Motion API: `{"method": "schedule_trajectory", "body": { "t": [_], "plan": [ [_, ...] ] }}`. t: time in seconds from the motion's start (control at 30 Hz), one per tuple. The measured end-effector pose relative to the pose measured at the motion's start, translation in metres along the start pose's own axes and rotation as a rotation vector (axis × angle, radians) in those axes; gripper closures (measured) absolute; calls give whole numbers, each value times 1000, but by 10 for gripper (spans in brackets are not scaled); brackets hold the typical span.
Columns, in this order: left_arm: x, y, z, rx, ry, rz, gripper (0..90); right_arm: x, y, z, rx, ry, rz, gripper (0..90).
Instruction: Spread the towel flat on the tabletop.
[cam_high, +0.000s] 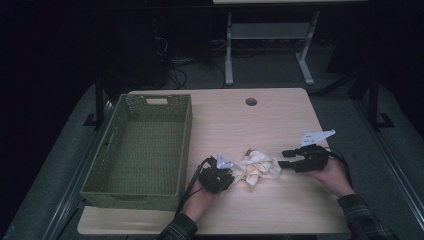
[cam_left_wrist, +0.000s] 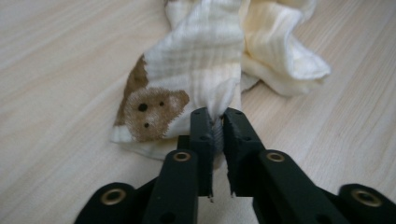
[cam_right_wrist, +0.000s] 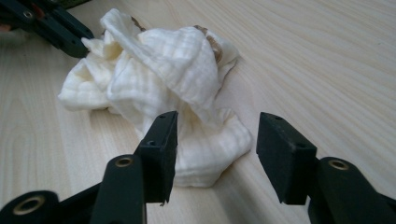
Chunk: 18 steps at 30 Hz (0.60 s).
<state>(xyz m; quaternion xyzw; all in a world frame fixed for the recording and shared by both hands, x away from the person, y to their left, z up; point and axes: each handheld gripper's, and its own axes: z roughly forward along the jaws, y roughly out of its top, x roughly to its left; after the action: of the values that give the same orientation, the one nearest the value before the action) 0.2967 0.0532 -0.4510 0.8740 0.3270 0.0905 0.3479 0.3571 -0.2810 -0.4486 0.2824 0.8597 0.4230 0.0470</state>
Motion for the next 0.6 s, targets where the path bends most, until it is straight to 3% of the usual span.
{"method": "schedule_trajectory", "body": {
  "t": [0.2,0.3,0.43,0.5,0.53,0.57,0.6],
  "plan": [
    [8,5,-9,-76,-37,-56,848,-2,4,10,19,33,-7,519],
    [9,6,-9,-89,-48,-68,849,-1,4,14,31,47,-16,531],
    [8,7,-9,-102,-62,-75,849,-1,7,26,69,69,-23,631],
    [9,7,-9,-105,-63,-75,850,-2,8,28,71,76,-24,739],
    [9,7,-10,-112,-61,-72,850,-2,8,28,71,76,-24,739],
    [10,8,-11,-123,-65,-82,850,-3,10,27,72,72,-23,844],
    [10,9,-11,-133,-67,-97,850,-4,10,25,70,67,-27,861]
  ]
}}
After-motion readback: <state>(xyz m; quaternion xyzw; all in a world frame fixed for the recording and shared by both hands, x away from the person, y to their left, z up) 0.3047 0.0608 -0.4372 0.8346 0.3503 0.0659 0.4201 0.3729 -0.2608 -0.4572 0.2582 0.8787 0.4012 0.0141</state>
